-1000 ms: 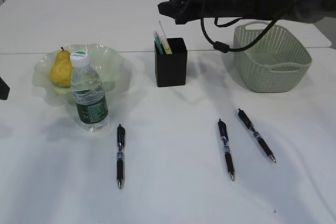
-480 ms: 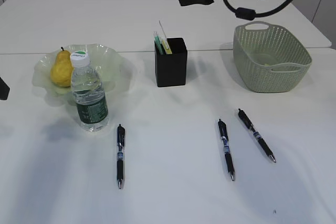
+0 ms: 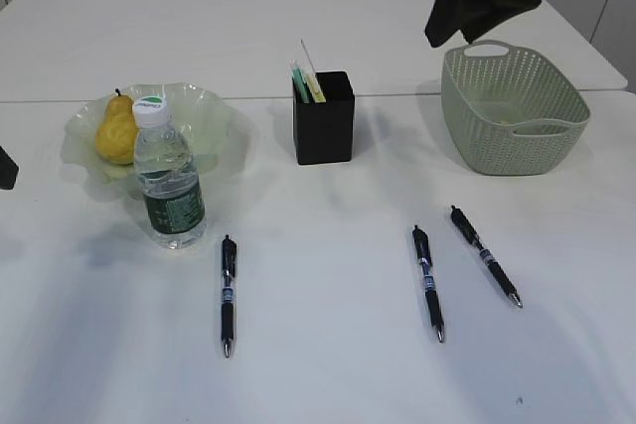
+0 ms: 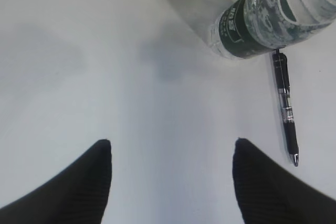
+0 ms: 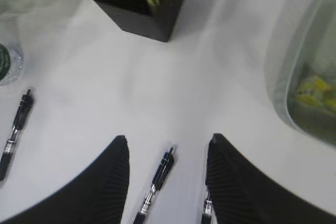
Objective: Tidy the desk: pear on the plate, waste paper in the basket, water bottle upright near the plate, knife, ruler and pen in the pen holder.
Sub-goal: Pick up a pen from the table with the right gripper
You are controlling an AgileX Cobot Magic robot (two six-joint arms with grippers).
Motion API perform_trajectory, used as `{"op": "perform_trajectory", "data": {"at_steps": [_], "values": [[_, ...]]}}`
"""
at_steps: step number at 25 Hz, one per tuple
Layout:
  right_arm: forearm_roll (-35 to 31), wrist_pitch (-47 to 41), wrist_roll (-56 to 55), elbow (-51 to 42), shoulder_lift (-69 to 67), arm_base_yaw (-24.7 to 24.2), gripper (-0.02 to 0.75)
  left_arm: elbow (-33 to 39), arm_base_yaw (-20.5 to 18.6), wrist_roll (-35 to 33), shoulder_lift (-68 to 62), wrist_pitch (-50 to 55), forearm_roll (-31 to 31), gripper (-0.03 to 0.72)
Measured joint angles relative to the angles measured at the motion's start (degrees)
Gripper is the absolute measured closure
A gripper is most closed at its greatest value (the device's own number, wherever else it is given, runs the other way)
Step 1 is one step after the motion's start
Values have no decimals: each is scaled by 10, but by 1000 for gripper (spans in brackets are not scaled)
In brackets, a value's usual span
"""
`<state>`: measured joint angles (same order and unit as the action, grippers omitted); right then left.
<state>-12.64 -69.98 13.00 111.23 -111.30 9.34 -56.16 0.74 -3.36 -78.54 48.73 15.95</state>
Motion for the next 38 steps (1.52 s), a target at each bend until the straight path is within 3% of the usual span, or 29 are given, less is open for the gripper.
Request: {"op": "perform_trajectory", "data": {"at_steps": [9,25,38], "values": [[37,-10,-87,-15,1,0,379,0,0,0,0,1,0,178],[84,-3,-89,-222,1,0,379,0,0,0,0,14,0,178],[87,57,-89,-227,-51,0,381,0,0,0,0,8,0,182]]}}
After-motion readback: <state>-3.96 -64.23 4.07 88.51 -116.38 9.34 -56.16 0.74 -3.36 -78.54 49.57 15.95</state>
